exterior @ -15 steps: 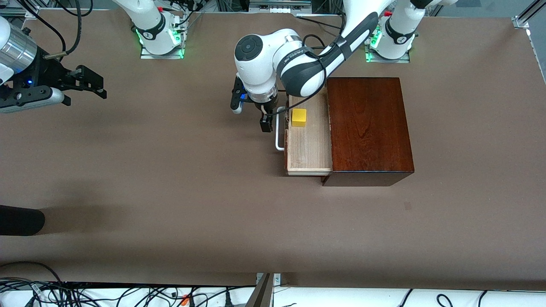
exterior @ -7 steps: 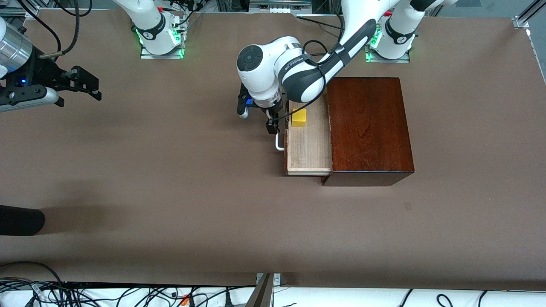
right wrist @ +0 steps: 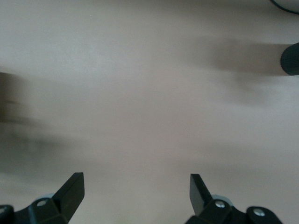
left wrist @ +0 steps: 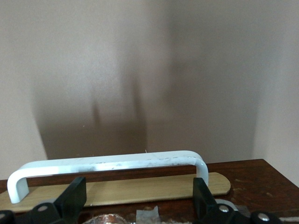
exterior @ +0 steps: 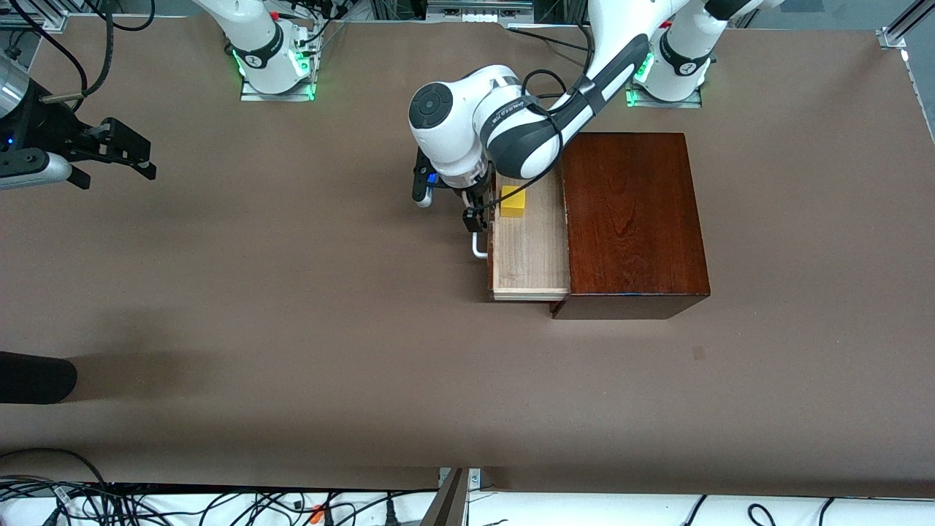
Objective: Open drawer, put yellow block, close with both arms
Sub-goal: 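Push the drawer shut into the box with the left gripper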
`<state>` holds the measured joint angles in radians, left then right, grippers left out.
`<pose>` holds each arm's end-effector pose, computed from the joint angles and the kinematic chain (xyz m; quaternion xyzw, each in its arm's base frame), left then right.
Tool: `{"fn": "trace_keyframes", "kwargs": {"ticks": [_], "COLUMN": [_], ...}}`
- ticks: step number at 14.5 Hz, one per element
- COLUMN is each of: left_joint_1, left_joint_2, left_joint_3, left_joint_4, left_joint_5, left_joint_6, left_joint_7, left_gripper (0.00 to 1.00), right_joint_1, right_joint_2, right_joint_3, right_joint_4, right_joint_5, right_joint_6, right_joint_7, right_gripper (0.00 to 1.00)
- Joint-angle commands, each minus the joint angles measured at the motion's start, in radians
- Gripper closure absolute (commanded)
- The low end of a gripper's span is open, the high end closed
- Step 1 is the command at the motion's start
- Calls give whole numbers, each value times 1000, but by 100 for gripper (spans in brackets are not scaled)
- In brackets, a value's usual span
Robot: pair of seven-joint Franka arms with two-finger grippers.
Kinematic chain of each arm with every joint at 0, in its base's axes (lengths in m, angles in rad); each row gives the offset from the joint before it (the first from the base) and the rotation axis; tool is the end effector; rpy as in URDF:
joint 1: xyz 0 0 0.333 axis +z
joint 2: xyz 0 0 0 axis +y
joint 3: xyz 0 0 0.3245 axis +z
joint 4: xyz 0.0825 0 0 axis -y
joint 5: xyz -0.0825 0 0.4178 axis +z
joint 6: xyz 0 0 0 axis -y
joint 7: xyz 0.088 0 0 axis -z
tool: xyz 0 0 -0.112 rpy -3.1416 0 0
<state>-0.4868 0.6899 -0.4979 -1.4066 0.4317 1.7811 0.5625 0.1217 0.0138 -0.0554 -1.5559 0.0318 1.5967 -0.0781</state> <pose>0.4853 -0.5446 0.3009 -0.6823 0.7208 0.1013 0.0678 0.5941 0.0432 0.6298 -0.9972 -0.0719 -0.0136 0.0154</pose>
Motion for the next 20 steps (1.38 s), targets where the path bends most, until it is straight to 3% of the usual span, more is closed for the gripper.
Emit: {"fn": "trace_keyframes", "kwargs": {"ticks": [1,10,20], "left_joint_1": [48,128,181], "left_joint_2": [-39,-58,-105], "left_joint_3": [2,2,-7], "left_joint_4": [-14,-28,-129], "left_joint_5": [42,45,91], "left_joint_6": [-63,-108,-108], "left_joint_7": [30,131,137], "left_gripper": [0,0,0], "right_joint_1": [-8,-8,-8], "right_joint_2": [9,11,11], "right_joint_3": [5,3,3], "right_joint_4": [28,27,27], "right_joint_5": [-32,-35,-33], "right_joint_6": [-21,-24,-23], "right_joint_7": [6,6,8], "right_gripper": [0,0,0]}}
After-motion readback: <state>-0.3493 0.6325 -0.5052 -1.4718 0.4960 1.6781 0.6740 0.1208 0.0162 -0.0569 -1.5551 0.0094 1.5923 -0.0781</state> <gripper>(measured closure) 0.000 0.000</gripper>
